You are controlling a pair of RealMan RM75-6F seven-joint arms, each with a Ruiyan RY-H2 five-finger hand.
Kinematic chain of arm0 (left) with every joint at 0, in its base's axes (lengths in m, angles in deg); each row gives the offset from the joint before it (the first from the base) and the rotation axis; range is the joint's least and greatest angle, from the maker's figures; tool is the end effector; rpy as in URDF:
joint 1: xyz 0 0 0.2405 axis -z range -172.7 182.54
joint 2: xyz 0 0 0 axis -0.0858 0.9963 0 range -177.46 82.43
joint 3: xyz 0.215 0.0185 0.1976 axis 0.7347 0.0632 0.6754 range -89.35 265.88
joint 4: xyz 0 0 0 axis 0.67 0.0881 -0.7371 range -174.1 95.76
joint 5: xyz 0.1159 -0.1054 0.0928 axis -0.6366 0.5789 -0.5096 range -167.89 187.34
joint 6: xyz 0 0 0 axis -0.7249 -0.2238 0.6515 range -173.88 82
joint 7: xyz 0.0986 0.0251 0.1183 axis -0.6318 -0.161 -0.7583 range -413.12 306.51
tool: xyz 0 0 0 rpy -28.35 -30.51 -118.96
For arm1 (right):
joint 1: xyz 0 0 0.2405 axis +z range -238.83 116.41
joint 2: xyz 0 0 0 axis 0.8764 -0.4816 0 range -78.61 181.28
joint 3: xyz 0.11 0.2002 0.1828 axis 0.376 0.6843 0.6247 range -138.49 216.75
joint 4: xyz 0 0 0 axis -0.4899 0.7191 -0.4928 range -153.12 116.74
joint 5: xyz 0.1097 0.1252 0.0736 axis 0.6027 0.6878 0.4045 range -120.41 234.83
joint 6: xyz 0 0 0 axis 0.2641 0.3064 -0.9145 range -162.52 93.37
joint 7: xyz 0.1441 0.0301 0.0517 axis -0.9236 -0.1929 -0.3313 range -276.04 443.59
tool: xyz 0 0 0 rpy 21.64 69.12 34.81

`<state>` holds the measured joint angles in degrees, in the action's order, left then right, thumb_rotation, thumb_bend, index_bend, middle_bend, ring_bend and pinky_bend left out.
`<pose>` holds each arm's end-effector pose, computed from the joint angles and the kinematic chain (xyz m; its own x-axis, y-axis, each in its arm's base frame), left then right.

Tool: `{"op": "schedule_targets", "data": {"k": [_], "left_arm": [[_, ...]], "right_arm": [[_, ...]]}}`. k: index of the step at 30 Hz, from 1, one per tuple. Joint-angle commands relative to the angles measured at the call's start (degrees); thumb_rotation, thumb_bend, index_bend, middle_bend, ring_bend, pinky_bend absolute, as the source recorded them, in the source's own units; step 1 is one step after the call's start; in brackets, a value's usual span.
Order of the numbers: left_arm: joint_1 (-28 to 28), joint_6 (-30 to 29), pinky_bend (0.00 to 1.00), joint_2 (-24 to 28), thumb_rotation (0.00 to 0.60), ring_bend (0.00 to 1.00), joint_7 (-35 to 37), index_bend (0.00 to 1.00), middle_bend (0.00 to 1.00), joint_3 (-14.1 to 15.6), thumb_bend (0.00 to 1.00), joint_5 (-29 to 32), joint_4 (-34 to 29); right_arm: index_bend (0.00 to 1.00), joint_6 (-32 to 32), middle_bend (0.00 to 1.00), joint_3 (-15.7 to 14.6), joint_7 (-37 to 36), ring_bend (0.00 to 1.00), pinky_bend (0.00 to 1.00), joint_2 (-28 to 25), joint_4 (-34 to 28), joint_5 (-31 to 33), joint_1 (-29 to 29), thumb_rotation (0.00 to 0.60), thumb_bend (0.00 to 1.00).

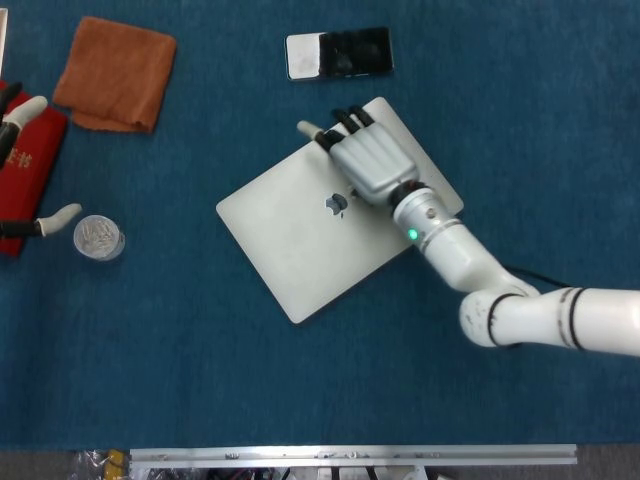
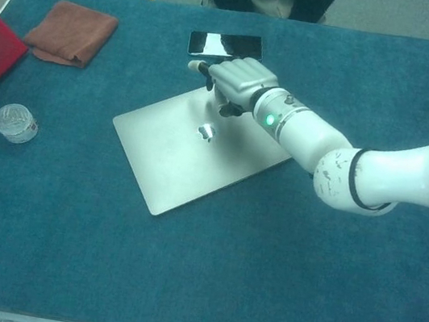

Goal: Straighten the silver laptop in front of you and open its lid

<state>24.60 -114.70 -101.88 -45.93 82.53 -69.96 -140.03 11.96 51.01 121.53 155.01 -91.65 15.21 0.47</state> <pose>-0.2758 0.2752 0.2178 0.2987 0.1501 0.9425 0.9505 -0.1357 -0.2797 -0.0728 -0.4013 -0.0930 0.6047 -0.3292 0.7252 -0.7638 -0.4976 0.4110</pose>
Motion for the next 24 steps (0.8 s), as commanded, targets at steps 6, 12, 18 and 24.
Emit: {"op": "schedule_targets", "data": {"k": [6,12,18,24], "left_arm": [[0.4,0.5,0.0,-0.4,0.365,0.0,-0.5,0.1,0.0,-0.2,0.14,0.3,0.1],[0.8,1.2,0.0,-0.7,0.361,0.0,-0.6,0.1,0.0,-0.4,0.14,1.2,0.8],[0.9,1.7,0.0,-0.8,0.363,0.0,-0.3,0.1,0.0,-0.5,0.14,1.7,1.5],[0.6,1.4,0.0,-0.5,0.36,0.0,0.4,0.1,0.0,-0.3,0.14,1.4,1.8]], "right_arm": [[0.0,-0.9,0.26,0.0,-1.1,0.0,0.08,1.1,3.9,0.7,0.3,0.6,0.9],[0.0,-3.6,0.22,0.8,-4.8,0.0,0.08,5.3,11.5,-1.5,1.4,0.6,0.9],[0.0,-5.5,0.21,1.3,-6.4,0.0,0.08,8.3,16.1,-2.5,2.5,0.6,0.89],[0.0,-6.1,0.21,1.3,-6.0,0.0,0.08,9.3,17.6,-2.7,2.7,0.6,0.89]]}}
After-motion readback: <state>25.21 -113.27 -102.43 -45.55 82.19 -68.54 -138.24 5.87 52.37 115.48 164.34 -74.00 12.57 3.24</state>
